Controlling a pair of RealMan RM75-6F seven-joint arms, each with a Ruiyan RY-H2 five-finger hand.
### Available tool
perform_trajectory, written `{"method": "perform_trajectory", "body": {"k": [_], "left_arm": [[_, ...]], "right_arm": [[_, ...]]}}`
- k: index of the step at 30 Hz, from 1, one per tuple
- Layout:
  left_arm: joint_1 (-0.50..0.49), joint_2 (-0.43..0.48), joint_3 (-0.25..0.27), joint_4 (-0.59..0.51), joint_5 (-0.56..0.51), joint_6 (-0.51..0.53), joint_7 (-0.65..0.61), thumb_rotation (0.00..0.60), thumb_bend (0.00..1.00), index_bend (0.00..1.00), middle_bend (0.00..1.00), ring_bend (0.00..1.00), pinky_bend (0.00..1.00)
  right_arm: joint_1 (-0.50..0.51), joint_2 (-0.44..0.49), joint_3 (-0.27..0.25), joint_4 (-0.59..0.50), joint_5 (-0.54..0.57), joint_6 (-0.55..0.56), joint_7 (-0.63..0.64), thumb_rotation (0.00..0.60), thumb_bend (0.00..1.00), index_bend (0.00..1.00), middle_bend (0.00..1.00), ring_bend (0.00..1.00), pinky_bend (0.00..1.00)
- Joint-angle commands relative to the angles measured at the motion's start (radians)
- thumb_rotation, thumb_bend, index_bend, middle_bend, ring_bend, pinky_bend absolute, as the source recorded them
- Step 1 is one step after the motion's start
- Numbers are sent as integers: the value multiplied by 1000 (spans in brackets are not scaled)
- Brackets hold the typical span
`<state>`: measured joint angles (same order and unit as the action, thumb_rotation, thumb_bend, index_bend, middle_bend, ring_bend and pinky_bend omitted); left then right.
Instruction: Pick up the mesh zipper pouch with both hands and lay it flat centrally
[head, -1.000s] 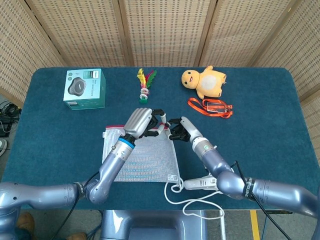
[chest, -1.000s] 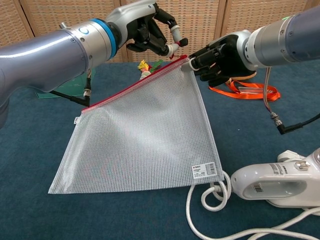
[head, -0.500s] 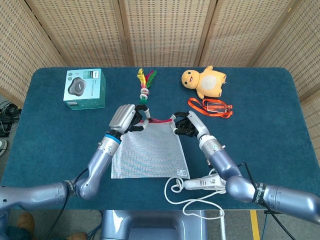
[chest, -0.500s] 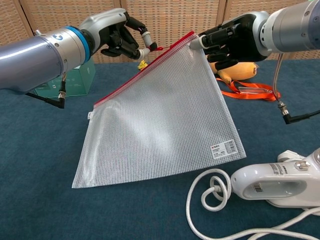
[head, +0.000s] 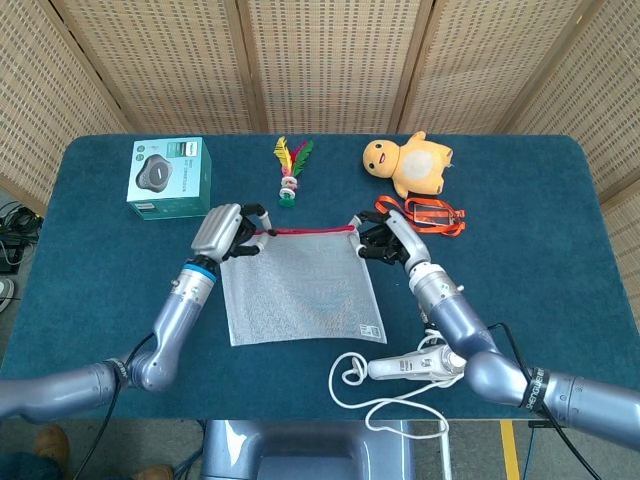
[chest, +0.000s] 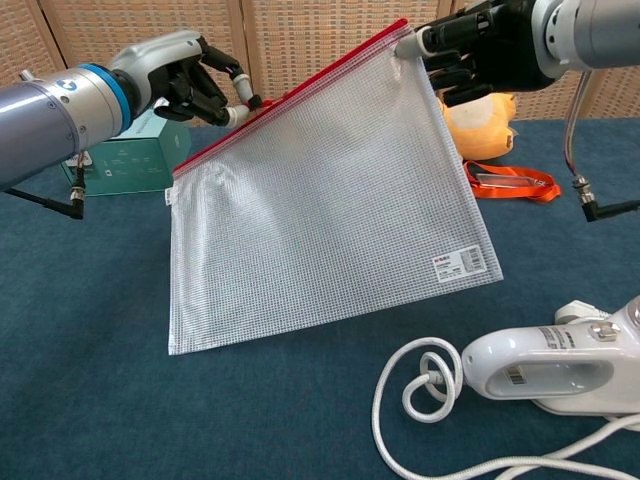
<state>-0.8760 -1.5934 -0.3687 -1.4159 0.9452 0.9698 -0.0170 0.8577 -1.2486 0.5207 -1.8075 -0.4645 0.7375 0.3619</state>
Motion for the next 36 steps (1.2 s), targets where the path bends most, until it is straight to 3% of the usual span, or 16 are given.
{"method": "perform_trajectory", "body": {"k": [1,20,33,35,36], "left_arm": [[18,21,3,13,1,-3,-13,600,757,872,975,974,1000],[91,214,3,20,-31,-35,7,600,758,872,976,974,1000],[102,258,-1,23,-58,-63,0,600,750,869,975,974,1000],[101,261,3,17,-48,-78,-9,600,664,811,975,974,1000],[101,264,6,16,-44,-85,-11,600,484,665,975,974,1000]], "right_arm": [[-11,17,4,-3,-5,-1,6,600,805,780,962,907,1000],[-63,99,24,16,-1,-25,61,600,804,780,962,907,1000],[-83,101,21,23,-19,-36,94,600,798,777,961,907,1000],[-83,101,21,23,-26,-37,93,600,733,716,961,907,1000],[-82,102,16,24,-32,-40,89,600,609,583,958,907,1000]]}}
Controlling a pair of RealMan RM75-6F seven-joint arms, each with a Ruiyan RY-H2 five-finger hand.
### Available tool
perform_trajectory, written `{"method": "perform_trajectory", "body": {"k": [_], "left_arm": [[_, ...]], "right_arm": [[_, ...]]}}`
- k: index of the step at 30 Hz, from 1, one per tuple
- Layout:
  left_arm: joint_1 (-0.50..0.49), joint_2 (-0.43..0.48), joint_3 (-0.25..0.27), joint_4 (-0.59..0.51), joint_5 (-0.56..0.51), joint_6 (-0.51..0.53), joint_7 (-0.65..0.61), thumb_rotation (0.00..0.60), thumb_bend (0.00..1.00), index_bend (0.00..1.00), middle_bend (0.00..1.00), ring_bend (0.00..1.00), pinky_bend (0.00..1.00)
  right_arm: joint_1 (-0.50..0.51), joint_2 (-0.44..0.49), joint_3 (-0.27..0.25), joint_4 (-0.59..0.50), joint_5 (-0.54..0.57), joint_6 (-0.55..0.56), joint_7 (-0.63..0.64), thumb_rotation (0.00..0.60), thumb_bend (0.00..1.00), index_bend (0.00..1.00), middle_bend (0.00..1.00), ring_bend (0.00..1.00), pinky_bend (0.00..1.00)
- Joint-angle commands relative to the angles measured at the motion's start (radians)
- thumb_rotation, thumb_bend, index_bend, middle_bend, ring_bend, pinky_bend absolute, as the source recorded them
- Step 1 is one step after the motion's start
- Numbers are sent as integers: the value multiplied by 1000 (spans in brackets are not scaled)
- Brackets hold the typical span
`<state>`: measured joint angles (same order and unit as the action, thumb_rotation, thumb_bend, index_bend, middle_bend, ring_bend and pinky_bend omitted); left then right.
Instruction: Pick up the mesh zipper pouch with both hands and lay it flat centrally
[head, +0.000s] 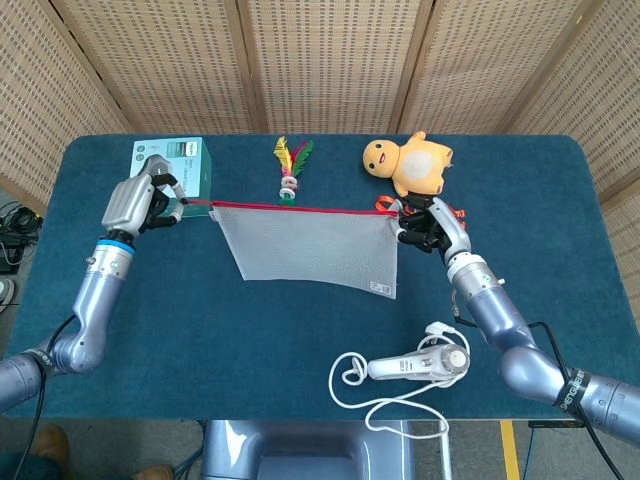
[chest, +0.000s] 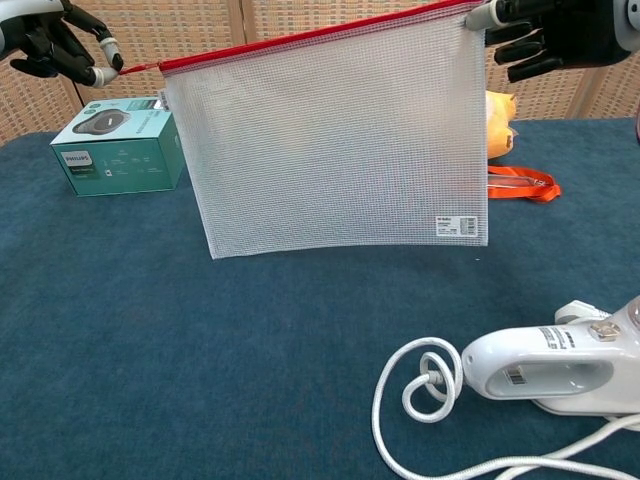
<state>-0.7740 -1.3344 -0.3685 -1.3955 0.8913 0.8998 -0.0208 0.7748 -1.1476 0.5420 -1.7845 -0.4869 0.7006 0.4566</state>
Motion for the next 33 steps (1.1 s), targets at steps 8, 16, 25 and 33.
{"method": "perform_trajectory", "body": {"k": [8,16,25,33], "left_arm": [[8,13,3,-14,73,32,-26,600,0,0,974,965,1000],[49,69,7,-83,149,107,-42,600,0,0,938,929,993],[209,209,122,-237,322,314,68,600,0,0,155,136,245],[440,271,275,-384,419,582,235,600,0,0,0,0,0]], "right_arm": [[9,0,-49,30,-54,43,-80,600,2,0,912,894,1000],[-47,29,-92,-2,-168,131,-133,600,0,4,909,893,1000],[-232,82,-275,59,-689,381,-272,600,0,137,453,443,610],[-403,95,-437,158,-973,658,-469,600,0,108,25,0,0]]}}
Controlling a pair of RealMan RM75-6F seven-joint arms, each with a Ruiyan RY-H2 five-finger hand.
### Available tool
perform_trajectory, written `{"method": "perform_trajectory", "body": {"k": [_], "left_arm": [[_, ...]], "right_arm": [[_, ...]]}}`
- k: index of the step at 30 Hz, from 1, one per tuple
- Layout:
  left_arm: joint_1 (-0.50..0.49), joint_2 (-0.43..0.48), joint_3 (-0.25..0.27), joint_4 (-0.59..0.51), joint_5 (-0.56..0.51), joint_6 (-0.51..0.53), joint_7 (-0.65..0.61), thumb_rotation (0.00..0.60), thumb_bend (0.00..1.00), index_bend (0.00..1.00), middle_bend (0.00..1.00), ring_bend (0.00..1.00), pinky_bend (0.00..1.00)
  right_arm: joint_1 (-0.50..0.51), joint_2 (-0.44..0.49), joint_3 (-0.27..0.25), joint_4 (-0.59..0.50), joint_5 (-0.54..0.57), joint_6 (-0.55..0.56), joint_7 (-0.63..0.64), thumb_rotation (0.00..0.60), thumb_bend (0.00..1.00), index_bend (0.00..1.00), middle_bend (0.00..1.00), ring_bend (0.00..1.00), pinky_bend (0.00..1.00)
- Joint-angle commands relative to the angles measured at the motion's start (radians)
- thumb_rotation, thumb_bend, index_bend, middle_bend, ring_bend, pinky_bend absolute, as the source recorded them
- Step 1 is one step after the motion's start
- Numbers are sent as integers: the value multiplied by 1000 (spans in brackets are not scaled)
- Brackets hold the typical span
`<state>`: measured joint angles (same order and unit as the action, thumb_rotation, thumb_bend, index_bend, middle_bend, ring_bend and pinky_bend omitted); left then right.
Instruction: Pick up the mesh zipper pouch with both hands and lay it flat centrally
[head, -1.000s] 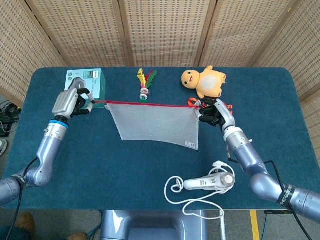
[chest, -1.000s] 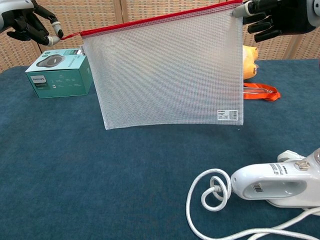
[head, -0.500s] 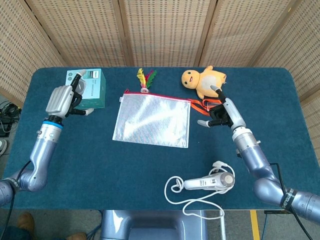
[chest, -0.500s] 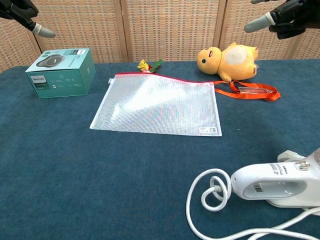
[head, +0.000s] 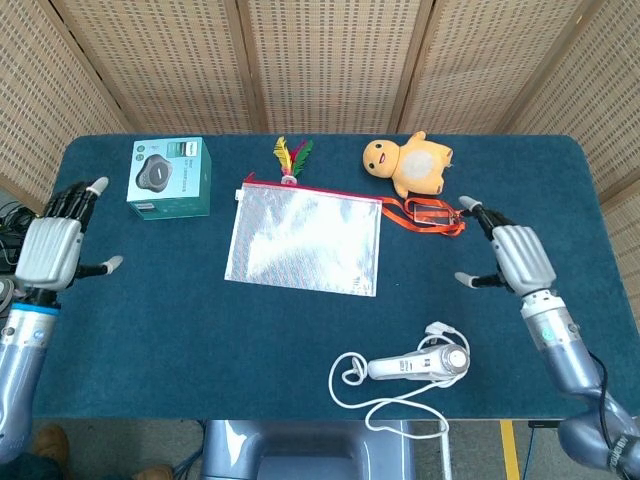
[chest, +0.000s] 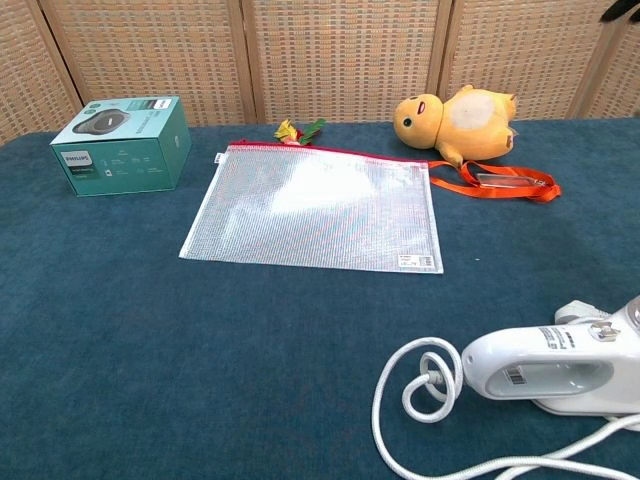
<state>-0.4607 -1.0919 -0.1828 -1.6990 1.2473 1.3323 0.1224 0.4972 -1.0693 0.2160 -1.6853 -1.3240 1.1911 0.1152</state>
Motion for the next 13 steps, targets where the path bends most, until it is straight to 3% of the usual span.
{"method": "perform_trajectory", "body": {"k": [1,7,13], "left_arm": [[151,27,104,-91,77,182,109,600,0,0,0,0,0],[279,-2,182,-98,155,317,132,600,0,0,0,0,0],[333,-20,199,-77,207,360,92,600,0,0,0,0,0]], "right_arm": [[-144,15,-123,61,-149,193,-141,600,0,95,8,0,0],[-237,-26,-160,108,-190,314,-169,600,0,79,0,0,0],[-279,-48,-164,150,-212,367,-149,600,0,85,0,0,0]]}}
